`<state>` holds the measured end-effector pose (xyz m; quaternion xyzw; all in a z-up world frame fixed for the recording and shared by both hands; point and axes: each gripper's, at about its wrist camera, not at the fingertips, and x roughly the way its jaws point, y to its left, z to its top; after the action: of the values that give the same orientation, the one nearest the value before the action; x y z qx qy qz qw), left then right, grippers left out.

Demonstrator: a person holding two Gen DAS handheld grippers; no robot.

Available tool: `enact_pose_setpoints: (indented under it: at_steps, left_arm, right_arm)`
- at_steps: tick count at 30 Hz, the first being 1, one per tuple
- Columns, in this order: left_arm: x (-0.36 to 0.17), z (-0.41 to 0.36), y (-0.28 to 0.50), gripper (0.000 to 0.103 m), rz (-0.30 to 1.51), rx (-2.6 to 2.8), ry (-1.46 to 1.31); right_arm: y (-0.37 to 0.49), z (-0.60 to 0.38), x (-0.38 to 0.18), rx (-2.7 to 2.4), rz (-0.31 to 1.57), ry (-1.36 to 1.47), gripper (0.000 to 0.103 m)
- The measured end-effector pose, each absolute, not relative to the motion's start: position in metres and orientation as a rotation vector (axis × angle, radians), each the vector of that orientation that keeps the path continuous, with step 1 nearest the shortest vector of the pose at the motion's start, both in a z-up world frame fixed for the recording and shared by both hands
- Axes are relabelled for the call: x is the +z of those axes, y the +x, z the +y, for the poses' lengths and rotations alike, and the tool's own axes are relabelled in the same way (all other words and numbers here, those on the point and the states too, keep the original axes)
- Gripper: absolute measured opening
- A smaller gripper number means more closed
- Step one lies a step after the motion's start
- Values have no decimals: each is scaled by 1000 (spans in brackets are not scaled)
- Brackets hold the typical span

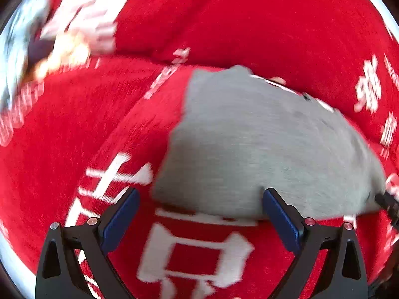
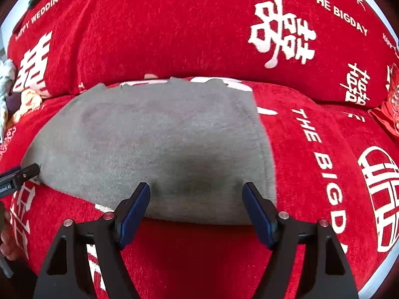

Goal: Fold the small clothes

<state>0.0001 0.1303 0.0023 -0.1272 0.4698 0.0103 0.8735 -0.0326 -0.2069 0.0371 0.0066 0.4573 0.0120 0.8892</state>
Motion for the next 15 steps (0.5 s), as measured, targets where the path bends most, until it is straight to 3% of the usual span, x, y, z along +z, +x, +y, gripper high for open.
enact_pose_setpoints:
  at_steps: [11, 13, 14, 15]
  left_arm:
    - [0, 126, 42, 99, 955, -216, -413]
    - [2, 128, 44, 83, 935, -279, -456]
    - [0, 129, 44, 60, 935, -304, -479]
    - [-3, 130, 44, 49, 940, -303, -485]
  right_arm:
    - [-21, -164, 32, 109, 967, -38, 79]
    - [-14, -157, 35, 126, 970, -47, 79]
    - [-9, -153, 38, 138, 972, -51, 79]
    - [-3, -149, 40, 150, 976, -53, 79]
